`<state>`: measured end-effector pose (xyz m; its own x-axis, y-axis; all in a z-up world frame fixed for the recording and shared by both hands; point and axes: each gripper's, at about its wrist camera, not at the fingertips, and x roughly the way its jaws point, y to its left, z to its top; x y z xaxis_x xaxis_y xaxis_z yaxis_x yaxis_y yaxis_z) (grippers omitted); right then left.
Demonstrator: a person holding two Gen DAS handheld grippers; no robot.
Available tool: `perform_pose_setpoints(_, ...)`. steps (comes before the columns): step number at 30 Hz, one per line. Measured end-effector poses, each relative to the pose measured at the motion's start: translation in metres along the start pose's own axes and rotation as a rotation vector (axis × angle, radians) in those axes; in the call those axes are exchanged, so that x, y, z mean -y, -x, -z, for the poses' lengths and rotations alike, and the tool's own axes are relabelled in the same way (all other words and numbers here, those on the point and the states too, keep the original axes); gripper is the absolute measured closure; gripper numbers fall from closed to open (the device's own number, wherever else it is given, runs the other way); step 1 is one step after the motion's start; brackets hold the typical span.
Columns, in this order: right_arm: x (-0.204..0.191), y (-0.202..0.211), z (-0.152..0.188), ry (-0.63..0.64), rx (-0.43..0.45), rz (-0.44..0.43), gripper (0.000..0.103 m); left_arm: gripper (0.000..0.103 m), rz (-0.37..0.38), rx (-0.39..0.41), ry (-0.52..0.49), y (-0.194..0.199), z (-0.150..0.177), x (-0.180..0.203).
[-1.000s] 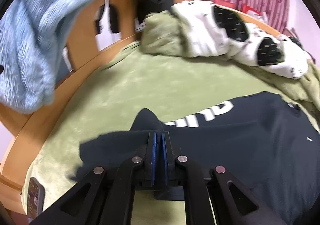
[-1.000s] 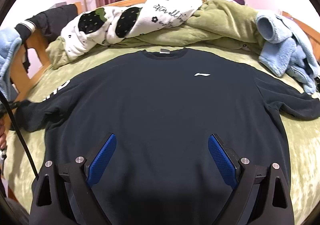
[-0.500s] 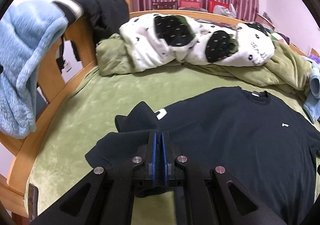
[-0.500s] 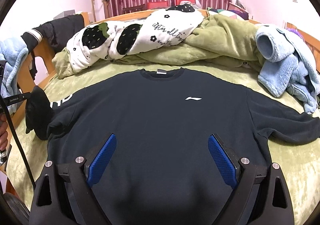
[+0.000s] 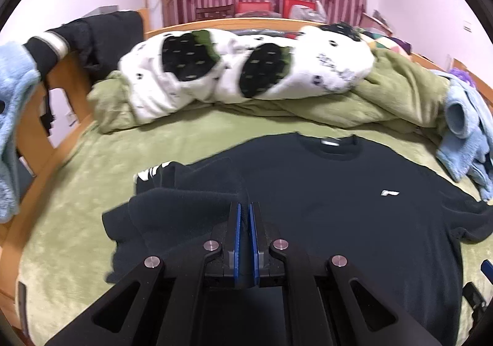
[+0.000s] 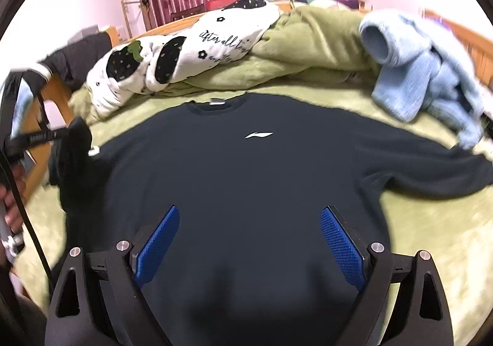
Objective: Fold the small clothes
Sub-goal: 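Grasp the lettered sleeve cuff with the left tool and fold it across the body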
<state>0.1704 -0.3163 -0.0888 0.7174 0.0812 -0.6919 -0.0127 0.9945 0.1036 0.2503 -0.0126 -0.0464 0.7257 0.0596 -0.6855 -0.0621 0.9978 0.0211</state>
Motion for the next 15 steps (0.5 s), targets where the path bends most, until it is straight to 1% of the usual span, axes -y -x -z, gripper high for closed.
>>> perform_pose_setpoints(2,0.006,0.002,0.001,0.011,0.001,0.021,0.011,0.097,0.031,0.002,-0.009,-0.003,0.004,0.022)
perform_pose_setpoints(4,0.018,0.002,0.002,-0.038,-0.024,0.005,0.011,0.097,0.072,0.002,-0.018,-0.007,0.011,0.043)
perform_pose_setpoints(6,0.027,0.004,0.003,-0.068,-0.027,-0.011,0.011,0.097,0.103,-0.009,-0.023,-0.013,0.016,0.061)
perform_pose_setpoints(8,0.033,0.006,0.003,-0.071,-0.014,0.018,0.011,0.097,0.130,-0.023,-0.026,-0.019,0.021,0.077)
perform_pose_setpoints(10,0.038,0.007,0.004,-0.042,0.011,0.092,0.011,0.097,0.151,-0.037,-0.031,-0.024,0.026,0.093)
perform_pose_setpoints(12,0.043,0.005,0.004,-0.031,0.013,0.115,0.011,0.097,0.155,-0.046,-0.044,-0.027,0.032,0.107)
perform_pose_setpoints(15,0.057,0.002,0.002,-0.061,0.004,0.083,0.012,0.097,0.168,-0.054,-0.047,-0.033,0.036,0.120)
